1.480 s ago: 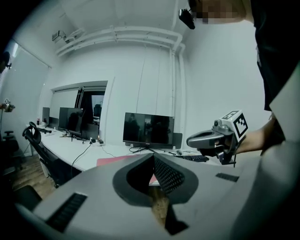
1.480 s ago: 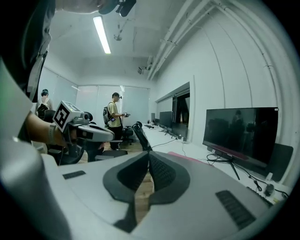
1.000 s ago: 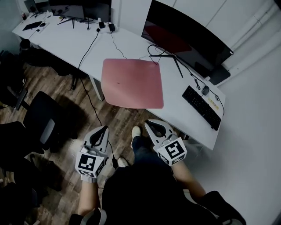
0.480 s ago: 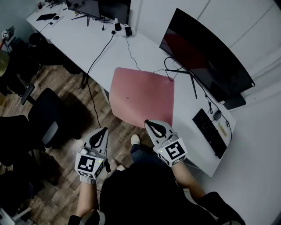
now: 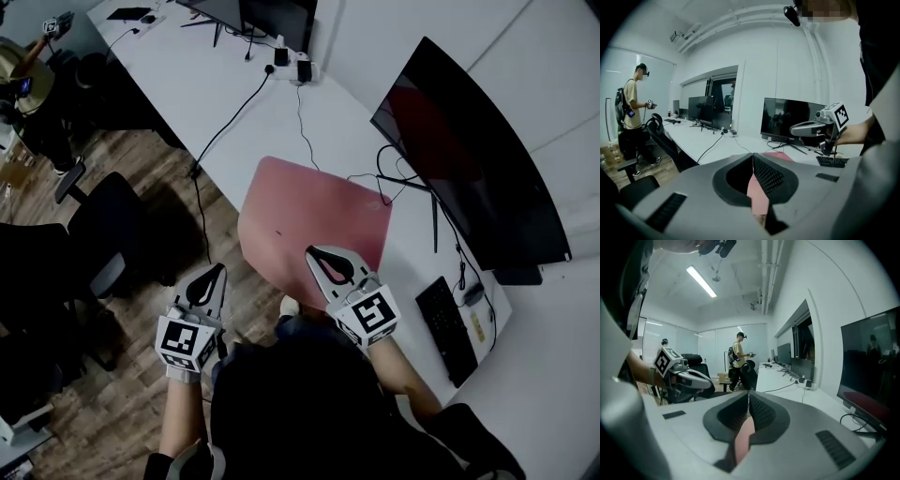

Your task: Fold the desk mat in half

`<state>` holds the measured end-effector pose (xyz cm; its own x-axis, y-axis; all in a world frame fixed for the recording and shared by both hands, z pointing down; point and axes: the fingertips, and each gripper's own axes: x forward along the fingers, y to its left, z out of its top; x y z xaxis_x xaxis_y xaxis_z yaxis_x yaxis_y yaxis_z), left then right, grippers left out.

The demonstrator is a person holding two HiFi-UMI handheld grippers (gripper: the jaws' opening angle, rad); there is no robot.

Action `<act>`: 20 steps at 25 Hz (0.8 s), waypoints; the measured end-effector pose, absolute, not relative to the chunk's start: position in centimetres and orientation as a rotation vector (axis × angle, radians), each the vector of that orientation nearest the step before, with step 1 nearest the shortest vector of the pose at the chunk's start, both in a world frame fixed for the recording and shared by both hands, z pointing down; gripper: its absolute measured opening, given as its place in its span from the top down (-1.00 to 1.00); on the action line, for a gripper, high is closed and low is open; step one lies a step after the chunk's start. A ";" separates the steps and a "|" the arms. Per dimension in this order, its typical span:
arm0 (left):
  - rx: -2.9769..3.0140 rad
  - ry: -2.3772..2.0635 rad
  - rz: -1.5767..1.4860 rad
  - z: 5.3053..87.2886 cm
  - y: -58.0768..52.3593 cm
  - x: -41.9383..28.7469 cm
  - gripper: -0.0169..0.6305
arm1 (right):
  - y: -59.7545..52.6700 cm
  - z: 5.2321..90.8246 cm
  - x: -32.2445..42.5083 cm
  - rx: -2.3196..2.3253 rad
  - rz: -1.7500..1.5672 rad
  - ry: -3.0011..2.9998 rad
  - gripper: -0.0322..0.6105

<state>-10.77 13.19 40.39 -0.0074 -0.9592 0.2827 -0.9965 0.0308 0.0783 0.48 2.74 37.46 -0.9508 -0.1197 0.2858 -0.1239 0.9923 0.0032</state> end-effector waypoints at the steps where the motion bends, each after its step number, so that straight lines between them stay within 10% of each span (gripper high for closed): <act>1: 1.993 -2.061 0.211 40.7 12.6 -11.2 0.92 | 2.1 37.6 0.1 0.159 0.023 -2.848 0.84; 20: 1.907 -1.866 0.320 51.4 7.7 -14.1 0.86 | -2.8 42.0 -3.2 0.147 0.119 -2.730 0.84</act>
<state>-14.15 7.71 51.41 0.0572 -0.8834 0.4651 -0.9878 0.0174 0.1546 -3.15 -2.79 42.03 -0.9138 -0.0855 0.3972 -0.1196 0.9909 -0.0619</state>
